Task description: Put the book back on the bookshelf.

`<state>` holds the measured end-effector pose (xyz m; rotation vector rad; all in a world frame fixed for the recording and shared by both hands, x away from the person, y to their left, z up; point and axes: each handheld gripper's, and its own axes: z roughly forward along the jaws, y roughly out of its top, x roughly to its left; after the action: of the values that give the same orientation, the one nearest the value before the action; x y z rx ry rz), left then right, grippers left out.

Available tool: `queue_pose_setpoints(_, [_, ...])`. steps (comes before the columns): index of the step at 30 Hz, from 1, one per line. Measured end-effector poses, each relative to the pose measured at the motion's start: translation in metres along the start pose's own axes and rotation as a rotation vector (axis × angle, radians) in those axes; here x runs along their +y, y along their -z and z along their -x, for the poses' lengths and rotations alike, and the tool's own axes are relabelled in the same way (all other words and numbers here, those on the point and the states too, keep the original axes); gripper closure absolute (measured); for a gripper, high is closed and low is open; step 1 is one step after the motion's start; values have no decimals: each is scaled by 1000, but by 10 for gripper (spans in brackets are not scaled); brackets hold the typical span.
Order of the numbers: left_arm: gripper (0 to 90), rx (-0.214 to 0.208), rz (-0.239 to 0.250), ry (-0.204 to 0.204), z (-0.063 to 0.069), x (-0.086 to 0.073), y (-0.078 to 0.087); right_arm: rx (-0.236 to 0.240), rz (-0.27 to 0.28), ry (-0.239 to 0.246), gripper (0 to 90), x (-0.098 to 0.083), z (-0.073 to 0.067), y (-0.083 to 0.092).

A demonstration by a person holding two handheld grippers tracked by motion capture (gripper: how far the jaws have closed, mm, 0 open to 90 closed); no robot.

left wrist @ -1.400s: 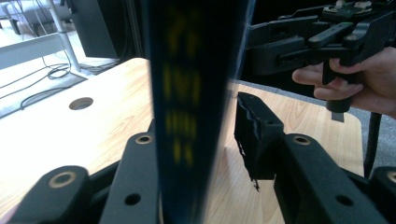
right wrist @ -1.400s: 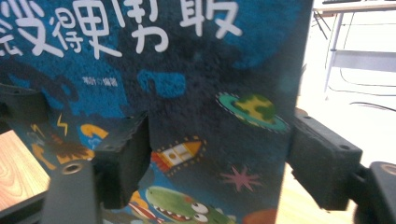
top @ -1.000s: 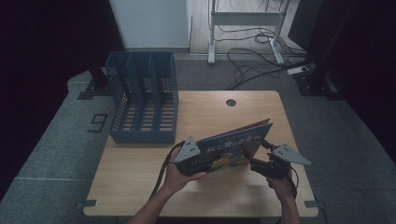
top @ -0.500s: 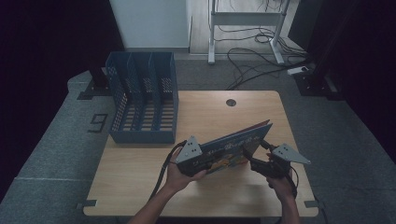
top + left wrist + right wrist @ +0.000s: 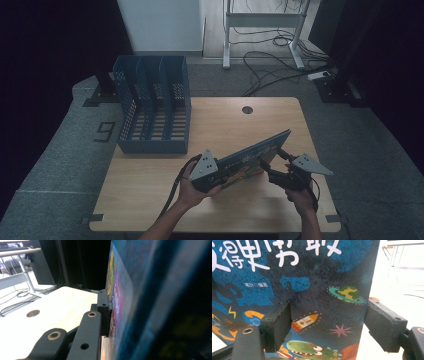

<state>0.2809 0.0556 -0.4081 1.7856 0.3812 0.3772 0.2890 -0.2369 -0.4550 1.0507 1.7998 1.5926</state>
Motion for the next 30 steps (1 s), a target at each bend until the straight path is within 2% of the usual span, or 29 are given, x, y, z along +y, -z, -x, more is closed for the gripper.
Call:
queue_pose_setpoints(4, [812, -2, 19, 21, -1, 1, 2, 9, 9, -1, 234, 0, 1, 1])
queue_pose_setpoints(7, [818, -4, 34, 55, -5, 2, 4, 16, 6, -8, 236, 0, 2, 2])
queue_pose_setpoints(11, [811, -14, 36, 62, -6, 2, 5, 10, 3, -11, 236, 0, 2, 1])
queue_pose_setpoints(14, [784, -28, 66, 94, -6, 5, 6, 23, -7, -2, 246, 0, -1, -2])
queue_pose_setpoints(15, [783, -27, 66, 92, -5, 6, 6, 31, -11, 3, 240, 0, -3, -3])
queue_pose_setpoints(17, [783, -27, 60, 86, -5, 8, 5, 13, -20, 21, 231, 0, -6, -5])
queue_pose_setpoints(20, [754, -35, 55, 97, -5, 7, 5, 18, -16, 2, 241, 0, -4, -4])
queue_pose_setpoints(24, [800, -15, 58, 92, -4, 7, 5, 15, -17, 5, 240, 0, -4, -4])
queue_pose_setpoints(27, [812, 1, 54, 65, -2, 8, 5, 17, -16, 5, 241, 0, -4, -4])
queue_pose_setpoints(30, [819, 11, 63, 76, -3, 9, 5, 12, -8, 4, 249, 0, -3, -3])
